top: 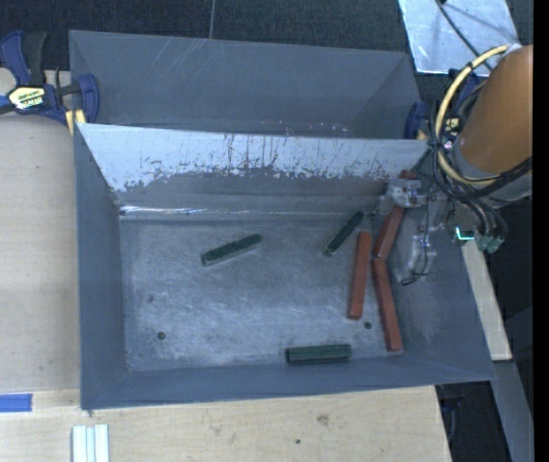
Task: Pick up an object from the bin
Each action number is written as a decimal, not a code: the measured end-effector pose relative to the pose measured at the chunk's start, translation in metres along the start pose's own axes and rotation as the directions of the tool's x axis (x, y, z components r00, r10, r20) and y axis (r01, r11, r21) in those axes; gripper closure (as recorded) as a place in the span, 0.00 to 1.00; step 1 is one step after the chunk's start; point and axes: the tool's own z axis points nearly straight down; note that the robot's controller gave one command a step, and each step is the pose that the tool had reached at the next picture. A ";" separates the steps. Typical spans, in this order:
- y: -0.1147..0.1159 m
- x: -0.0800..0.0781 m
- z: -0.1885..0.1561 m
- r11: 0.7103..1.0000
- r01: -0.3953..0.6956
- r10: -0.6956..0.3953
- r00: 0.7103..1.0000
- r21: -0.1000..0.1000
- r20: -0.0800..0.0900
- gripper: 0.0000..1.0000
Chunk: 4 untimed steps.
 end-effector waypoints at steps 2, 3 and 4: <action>-0.014 -0.030 0.153 0.761 0.649 -0.649 0.761 0.002 0.002 0.00; -0.013 -0.031 0.152 0.761 0.648 -0.648 0.761 0.003 0.006 1.00; -0.013 -0.031 0.153 0.762 0.648 -0.648 0.762 0.001 0.005 0.00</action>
Offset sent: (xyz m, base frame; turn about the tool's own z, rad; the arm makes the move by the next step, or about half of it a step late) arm 0.0039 -0.0280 -0.1348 -0.1903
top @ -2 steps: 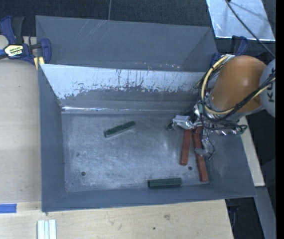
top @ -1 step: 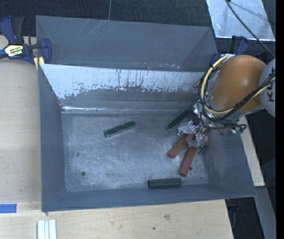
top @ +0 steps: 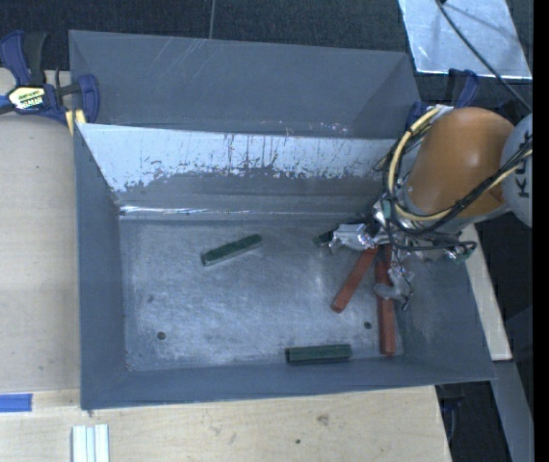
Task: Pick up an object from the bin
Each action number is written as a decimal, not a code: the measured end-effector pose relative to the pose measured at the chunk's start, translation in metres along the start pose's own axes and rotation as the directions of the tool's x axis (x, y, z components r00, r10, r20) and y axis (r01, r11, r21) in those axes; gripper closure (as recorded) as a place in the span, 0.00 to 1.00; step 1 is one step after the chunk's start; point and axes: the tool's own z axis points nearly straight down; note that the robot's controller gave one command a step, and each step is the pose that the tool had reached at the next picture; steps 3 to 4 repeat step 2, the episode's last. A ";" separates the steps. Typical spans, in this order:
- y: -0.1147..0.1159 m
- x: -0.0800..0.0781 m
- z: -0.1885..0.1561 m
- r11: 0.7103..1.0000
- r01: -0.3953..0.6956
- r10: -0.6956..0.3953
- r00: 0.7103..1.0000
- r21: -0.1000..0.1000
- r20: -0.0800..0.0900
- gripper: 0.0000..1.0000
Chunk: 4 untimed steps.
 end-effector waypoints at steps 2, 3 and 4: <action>0.009 -0.021 -0.156 0.999 -0.035 0.035 0.999 0.006 0.004 1.00; 0.009 -0.021 -0.156 0.999 -0.035 0.035 0.999 0.006 0.004 1.00; 0.009 -0.021 -0.156 0.999 -0.035 0.035 0.999 0.006 0.004 1.00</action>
Offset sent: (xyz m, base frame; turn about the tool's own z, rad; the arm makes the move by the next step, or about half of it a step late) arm 0.0000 0.0000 0.0000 0.0000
